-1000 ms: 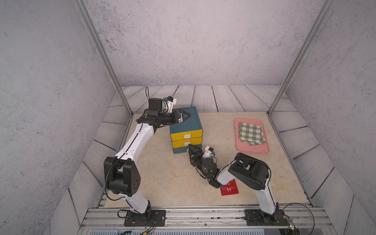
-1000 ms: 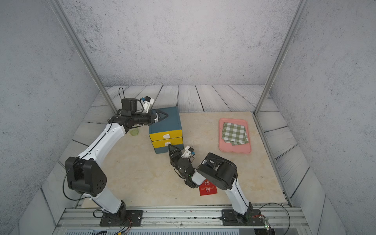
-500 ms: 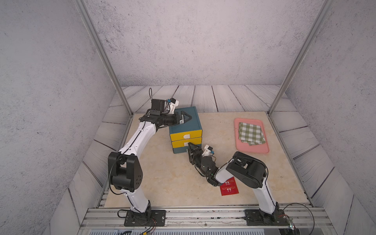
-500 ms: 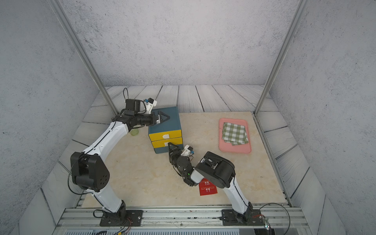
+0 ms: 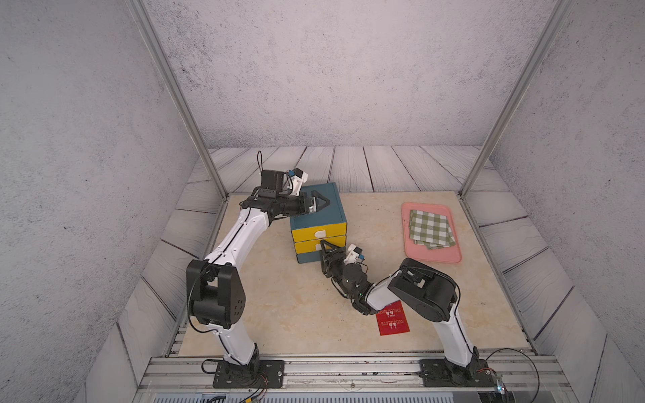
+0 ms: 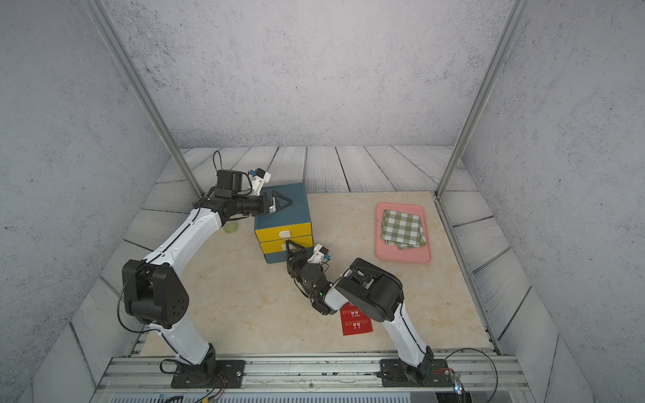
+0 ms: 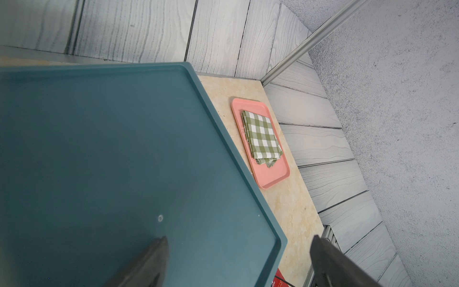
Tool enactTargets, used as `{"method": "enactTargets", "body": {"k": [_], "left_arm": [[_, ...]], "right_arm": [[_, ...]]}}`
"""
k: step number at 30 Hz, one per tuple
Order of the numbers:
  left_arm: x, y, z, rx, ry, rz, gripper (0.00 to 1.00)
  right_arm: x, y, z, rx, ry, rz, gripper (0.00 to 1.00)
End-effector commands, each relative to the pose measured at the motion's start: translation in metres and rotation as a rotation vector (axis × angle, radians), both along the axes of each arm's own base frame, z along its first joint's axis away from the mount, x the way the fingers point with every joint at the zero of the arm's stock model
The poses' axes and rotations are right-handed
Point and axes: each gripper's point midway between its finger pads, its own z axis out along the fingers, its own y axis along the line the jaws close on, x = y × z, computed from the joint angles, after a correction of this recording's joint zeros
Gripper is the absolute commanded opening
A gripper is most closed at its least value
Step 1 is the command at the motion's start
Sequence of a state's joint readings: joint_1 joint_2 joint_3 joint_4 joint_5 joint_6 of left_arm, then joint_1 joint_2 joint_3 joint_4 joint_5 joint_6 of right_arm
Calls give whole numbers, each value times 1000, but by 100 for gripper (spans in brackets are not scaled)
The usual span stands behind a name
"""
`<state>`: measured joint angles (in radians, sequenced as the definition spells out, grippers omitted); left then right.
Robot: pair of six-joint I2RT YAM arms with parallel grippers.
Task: Take the postcards out of the drawer
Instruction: Open the drawer in the storage box.
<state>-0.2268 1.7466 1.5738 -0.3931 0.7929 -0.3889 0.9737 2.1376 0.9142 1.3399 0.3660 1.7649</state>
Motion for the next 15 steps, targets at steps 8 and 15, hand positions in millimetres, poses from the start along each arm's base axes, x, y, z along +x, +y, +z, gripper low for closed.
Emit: {"method": "enactTargets", "body": {"k": [8, 15], "left_arm": [[0, 3, -22, 32, 74, 15, 96], [-1, 3, -24, 34, 79, 15, 96]], "right_arm": [[3, 4, -23, -46, 36, 14, 59], [5, 5, -24, -56, 36, 13, 55]]}}
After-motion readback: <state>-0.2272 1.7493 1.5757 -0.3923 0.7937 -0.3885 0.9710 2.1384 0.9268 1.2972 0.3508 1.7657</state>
